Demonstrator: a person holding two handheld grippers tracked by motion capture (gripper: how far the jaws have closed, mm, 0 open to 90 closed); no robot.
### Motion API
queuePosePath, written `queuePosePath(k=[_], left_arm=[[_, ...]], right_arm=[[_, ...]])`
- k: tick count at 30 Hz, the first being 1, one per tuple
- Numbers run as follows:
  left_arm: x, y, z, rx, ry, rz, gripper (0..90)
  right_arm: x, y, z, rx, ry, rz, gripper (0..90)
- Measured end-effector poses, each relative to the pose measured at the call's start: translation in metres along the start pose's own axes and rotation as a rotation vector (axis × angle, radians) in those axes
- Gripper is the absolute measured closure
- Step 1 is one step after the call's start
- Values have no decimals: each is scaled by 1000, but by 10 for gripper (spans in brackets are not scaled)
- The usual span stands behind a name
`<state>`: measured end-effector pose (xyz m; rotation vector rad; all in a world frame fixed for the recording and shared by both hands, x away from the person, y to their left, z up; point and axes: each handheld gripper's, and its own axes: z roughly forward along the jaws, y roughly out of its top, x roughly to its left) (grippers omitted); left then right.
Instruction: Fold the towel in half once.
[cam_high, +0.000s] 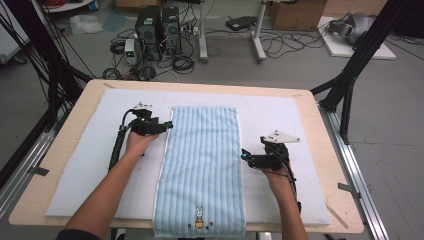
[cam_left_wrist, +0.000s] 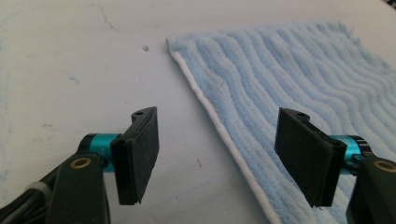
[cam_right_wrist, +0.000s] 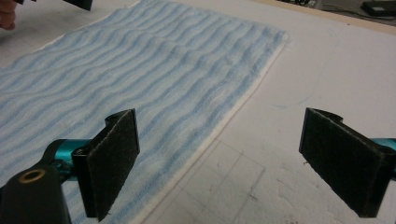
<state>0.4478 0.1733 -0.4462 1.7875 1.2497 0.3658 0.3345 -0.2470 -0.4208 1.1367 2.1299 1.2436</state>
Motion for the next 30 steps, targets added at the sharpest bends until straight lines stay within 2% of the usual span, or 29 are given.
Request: queuePosePath(k=[4,5,8,10,13,15,16,17,19,20,24,26,28,30], left_arm=[[-8,4,9,15,4,54,421],[-11,6,11,32,13,70,430],[-15,5,15,30,40,98,469],[-15,2,18,55,53,121,490],[-19,2,18,56,81,154,519],[-20,2,18,59,96,190,584],[-20,2,18,56,78,191,641],[-21,2,18,56,67,198,738],[-23,1,20,50,65,202,848],[-23,2,20,50,68,204,864],[-17,3,18,30,60,142,868],[-15,3,18,26,51,132,867],[-14,3,18,27,40,128,867],[-12,3,17,22,29,106,866]], right_arm=[[0,-1,1,8,1,-5,114],[0,-1,1,8,0,-3,114],[-1,-1,1,11,1,0,114],[-1,-1,0,10,2,1,115],[-1,-1,1,12,4,3,114],[0,-1,3,16,5,2,115],[0,-1,5,20,2,3,114],[0,-1,7,25,1,5,115],[-1,0,13,44,-9,17,115],[-1,1,17,61,-17,24,115],[-7,6,33,105,-39,29,117],[-13,10,45,121,-32,66,129],[-17,14,55,131,-16,95,220],[-21,19,67,151,-18,122,286]])
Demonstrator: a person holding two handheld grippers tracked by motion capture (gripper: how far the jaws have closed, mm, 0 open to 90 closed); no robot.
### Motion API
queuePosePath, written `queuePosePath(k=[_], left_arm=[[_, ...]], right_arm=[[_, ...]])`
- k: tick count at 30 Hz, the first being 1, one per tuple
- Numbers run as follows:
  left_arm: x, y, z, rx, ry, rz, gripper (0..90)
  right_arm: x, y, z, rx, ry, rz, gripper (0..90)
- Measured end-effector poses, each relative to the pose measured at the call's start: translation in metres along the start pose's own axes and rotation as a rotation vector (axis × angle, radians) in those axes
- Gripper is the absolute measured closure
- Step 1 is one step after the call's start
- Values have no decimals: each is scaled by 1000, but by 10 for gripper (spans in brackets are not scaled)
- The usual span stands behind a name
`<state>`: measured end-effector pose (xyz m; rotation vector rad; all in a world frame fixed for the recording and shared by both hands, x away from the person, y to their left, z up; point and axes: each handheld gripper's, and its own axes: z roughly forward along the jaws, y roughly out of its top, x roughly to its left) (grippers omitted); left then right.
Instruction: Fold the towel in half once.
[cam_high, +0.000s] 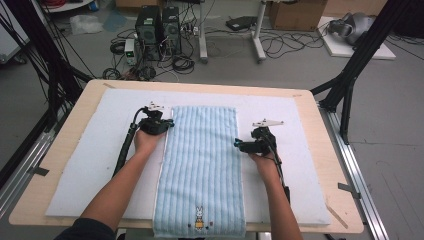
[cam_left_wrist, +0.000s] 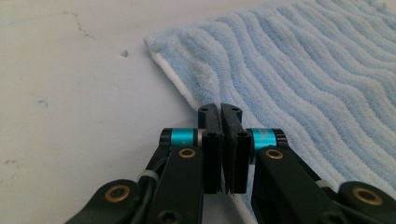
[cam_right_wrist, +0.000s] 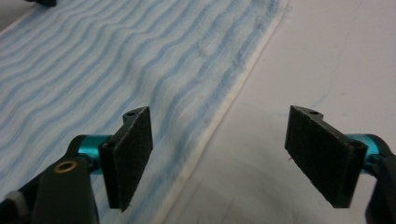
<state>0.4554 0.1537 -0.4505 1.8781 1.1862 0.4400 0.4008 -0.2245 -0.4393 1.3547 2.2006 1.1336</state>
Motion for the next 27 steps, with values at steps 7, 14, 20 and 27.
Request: queuePosePath(k=[7,14,20,27], left_arm=[[2,0,0,3,-17,-13,866],[5,-1,-2,10,-47,-21,868],[6,-1,-2,-11,-39,-33,872],[13,3,-11,-57,-85,-82,871]], right_arm=[[2,25,30,38,-36,19,434],[10,32,45,94,-75,-52,656],[11,34,46,95,-68,-98,855],[8,32,42,45,-59,-90,855]])
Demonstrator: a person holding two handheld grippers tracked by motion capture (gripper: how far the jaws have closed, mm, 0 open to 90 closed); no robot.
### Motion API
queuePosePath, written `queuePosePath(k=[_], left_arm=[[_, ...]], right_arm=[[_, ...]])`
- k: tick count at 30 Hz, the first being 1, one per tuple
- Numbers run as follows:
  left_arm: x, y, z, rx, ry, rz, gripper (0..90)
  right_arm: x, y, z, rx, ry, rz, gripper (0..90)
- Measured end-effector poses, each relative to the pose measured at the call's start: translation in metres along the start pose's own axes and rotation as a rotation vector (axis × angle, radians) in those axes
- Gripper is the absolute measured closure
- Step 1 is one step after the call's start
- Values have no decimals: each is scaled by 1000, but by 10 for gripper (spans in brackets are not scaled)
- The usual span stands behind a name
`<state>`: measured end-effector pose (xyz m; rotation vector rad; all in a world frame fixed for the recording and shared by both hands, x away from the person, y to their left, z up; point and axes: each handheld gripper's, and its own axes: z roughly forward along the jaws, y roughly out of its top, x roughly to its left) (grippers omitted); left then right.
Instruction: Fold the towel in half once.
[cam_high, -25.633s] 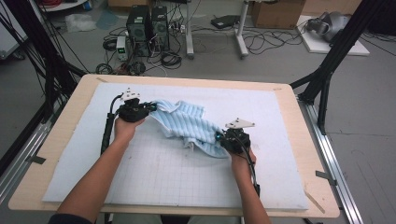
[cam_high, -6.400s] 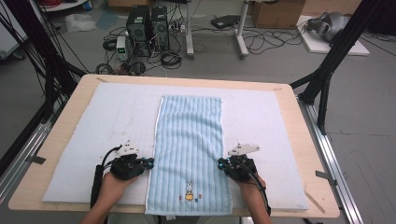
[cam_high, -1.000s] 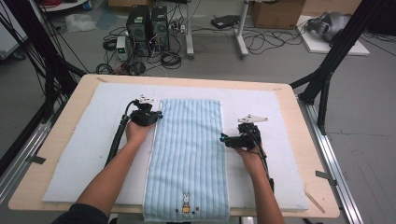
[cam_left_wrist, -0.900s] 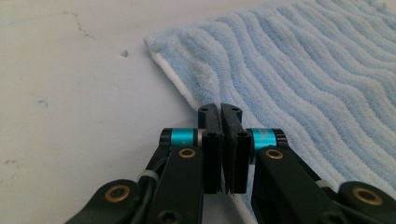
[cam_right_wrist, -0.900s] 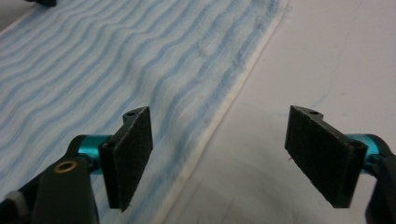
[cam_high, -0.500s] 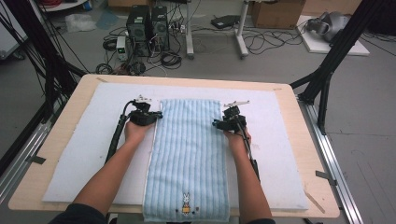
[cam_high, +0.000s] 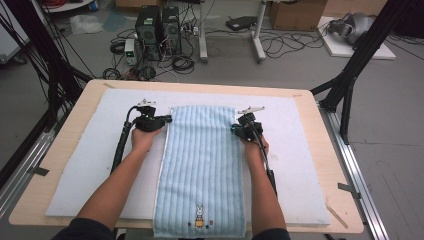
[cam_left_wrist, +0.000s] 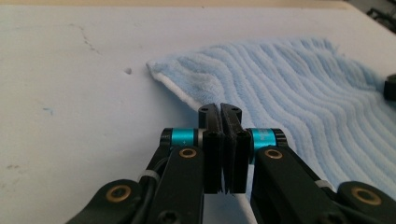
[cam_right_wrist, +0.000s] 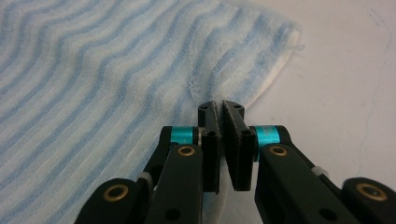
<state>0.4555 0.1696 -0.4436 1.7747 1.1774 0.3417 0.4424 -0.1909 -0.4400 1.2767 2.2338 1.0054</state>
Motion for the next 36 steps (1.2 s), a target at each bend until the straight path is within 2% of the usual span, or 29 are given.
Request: queuePosePath(k=[3,4,8,10,11,12,15,18,20,23,27,30,32,34,36], left_arm=[[0,1,-6,-5,-29,-12,871],[-1,3,-9,-6,-36,-2,871],[-9,10,-22,-30,-77,22,871],[-14,10,-29,-47,-109,15,870],[-16,8,-32,-61,-131,0,870],[-19,6,-36,-55,-140,2,870],[-24,-3,-46,-45,-146,25,870],[-27,-14,-56,-43,-154,28,870],[-29,-21,-63,-45,-168,17,870],[-35,-31,-74,-69,-185,20,869],[-40,-43,-85,-79,-202,26,870],[-43,-50,-91,-71,-208,39,869],[-45,-56,-94,-46,-222,47,869],[-47,-62,-96,-29,-221,73,870],[-49,-69,-96,-7,-232,72,869]], right_arm=[[3,-1,-6,-22,17,-16,856],[4,-1,-10,-25,32,-9,855],[7,-1,-26,-55,51,-43,855],[8,-2,-35,-73,58,-46,855],[9,-3,-40,-83,69,-47,855],[10,-4,-45,-89,84,-40,855],[16,-10,-56,-102,112,-65,855],[25,-20,-66,-90,138,-85,855],[31,-25,-72,-103,138,-100,855],[38,-32,-79,-92,143,-120,854],[42,-43,-88,-91,149,-114,854],[43,-51,-92,-77,153,-114,853],[44,-57,-95,-73,163,-108,853],[46,-63,-96,-62,172,-93,854],[48,-69,-95,-36,170,-85,854]])
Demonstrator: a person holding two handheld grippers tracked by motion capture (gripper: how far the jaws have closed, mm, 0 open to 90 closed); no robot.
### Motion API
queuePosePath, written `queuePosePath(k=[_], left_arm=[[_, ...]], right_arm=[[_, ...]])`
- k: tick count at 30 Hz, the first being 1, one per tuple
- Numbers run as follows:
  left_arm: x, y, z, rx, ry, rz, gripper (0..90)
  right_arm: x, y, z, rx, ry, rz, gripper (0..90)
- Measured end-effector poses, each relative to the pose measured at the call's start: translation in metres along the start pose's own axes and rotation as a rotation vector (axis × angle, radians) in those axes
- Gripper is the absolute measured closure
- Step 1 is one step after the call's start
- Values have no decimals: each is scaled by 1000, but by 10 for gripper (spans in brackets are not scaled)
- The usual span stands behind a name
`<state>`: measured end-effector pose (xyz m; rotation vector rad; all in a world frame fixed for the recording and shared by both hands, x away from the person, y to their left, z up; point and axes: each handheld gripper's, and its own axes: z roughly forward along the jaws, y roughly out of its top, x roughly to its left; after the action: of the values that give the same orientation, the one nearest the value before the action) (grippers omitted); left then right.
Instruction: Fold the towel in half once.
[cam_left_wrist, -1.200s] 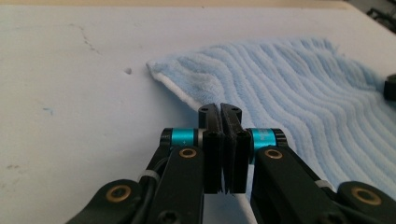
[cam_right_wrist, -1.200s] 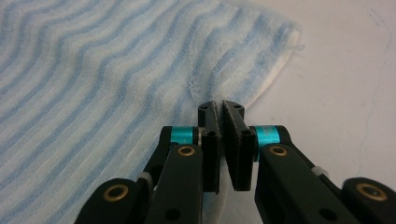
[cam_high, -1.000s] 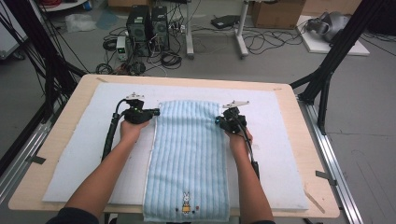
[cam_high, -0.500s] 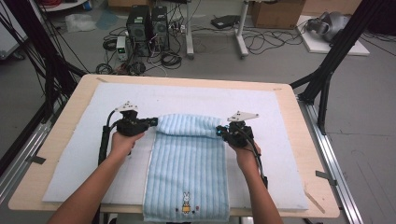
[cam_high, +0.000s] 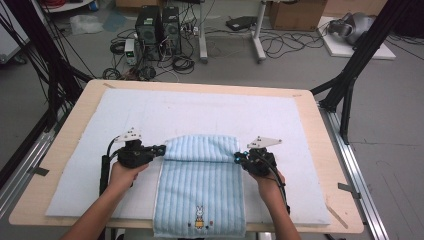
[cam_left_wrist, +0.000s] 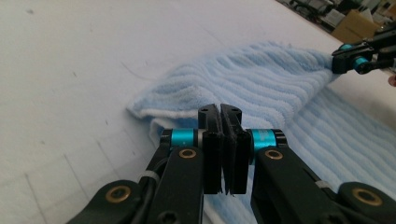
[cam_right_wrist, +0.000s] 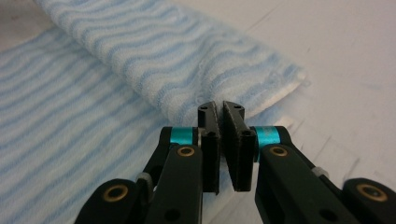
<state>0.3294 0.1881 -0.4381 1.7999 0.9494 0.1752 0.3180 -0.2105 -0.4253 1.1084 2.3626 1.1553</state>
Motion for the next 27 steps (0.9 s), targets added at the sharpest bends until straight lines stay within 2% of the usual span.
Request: queuePosePath(k=[3,4,5,6,8,10,11,16,19,21,24,25,27], left_arm=[[-1,-5,1,32,8,23,847],[1,-5,2,37,36,18,763],[3,-4,3,37,51,7,639],[6,-2,3,33,69,-2,582],[12,3,3,10,99,-16,522],[19,8,5,-8,109,-41,477],[22,11,6,-20,117,-51,476],[35,27,19,-24,132,-87,471],[39,31,31,-1,148,-99,471],[41,30,41,32,146,-95,472],[40,27,49,52,142,-90,480],[39,26,52,65,141,-80,490],[37,25,56,91,148,-55,562]], right_arm=[[0,-7,3,24,2,13,837],[0,-7,3,26,-1,16,804],[-1,-7,3,16,-10,31,743],[-2,-6,2,4,-15,46,678],[-5,-1,-1,-35,-49,93,577],[-11,6,-3,-55,-69,124,536],[-14,10,-2,-55,-79,128,514],[-27,25,10,-25,-117,153,481],[-34,33,22,0,-126,168,482],[-37,38,34,38,-125,173,483],[-37,44,49,81,-121,166,477],[-38,44,52,79,-123,153,475],[-39,45,62,106,-144,157,434]])
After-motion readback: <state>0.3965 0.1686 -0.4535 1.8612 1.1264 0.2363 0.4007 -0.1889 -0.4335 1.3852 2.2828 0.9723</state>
